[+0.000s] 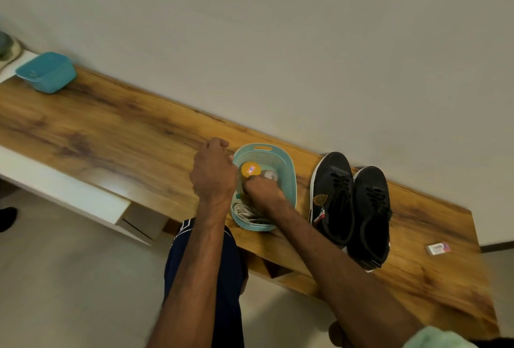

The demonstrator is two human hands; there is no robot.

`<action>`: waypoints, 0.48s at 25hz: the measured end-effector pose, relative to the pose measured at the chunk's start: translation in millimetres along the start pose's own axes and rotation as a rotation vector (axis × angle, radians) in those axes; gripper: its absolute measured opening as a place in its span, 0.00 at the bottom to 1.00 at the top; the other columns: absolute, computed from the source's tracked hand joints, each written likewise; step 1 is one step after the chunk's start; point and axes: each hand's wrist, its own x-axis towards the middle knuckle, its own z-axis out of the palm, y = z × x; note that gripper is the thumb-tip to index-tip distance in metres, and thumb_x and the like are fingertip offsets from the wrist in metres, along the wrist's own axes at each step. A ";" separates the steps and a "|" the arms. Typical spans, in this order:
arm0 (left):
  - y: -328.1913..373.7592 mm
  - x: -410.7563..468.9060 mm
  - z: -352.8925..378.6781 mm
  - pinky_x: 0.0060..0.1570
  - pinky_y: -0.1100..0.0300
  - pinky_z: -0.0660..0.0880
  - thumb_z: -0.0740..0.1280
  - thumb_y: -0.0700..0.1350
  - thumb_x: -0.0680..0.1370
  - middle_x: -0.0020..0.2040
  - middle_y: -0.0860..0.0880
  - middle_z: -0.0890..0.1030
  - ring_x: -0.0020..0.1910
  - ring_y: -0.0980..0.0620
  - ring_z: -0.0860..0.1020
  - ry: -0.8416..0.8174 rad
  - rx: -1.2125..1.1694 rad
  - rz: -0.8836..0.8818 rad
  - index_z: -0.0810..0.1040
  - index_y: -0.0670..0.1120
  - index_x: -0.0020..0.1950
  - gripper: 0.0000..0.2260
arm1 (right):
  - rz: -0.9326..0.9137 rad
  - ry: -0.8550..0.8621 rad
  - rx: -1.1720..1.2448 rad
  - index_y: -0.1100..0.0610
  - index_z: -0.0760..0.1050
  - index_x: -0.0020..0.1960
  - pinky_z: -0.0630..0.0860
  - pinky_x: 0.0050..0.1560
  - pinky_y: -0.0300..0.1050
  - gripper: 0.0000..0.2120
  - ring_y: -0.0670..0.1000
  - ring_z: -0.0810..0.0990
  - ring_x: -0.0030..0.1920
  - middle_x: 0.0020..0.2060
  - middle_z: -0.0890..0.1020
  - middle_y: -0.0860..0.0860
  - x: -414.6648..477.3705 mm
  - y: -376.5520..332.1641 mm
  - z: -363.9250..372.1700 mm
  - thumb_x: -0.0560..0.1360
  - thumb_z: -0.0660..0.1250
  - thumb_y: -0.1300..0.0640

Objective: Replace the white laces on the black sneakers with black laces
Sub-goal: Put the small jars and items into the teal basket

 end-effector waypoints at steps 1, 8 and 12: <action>0.6 -0.2 0.3 0.50 0.51 0.73 0.67 0.42 0.79 0.61 0.49 0.78 0.60 0.48 0.76 -0.001 -0.002 0.001 0.75 0.48 0.64 0.13 | 0.004 0.002 0.009 0.64 0.77 0.57 0.78 0.50 0.56 0.10 0.60 0.81 0.53 0.53 0.81 0.60 -0.5 -1.0 1.6 0.79 0.61 0.63; -5.3 -1.4 1.5 0.48 0.54 0.71 0.68 0.42 0.79 0.61 0.49 0.77 0.59 0.48 0.76 -0.002 0.022 0.030 0.75 0.47 0.64 0.14 | 0.028 -0.019 0.006 0.65 0.77 0.58 0.79 0.53 0.56 0.10 0.60 0.81 0.54 0.54 0.81 0.61 1.0 -4.0 -2.6 0.79 0.61 0.65; -4.8 1.6 2.9 0.51 0.51 0.74 0.67 0.39 0.78 0.61 0.49 0.78 0.59 0.47 0.76 -0.028 0.047 0.054 0.75 0.47 0.64 0.15 | 0.073 0.187 0.196 0.61 0.78 0.59 0.77 0.53 0.50 0.11 0.56 0.80 0.54 0.54 0.81 0.56 -24.9 9.0 -26.8 0.78 0.64 0.65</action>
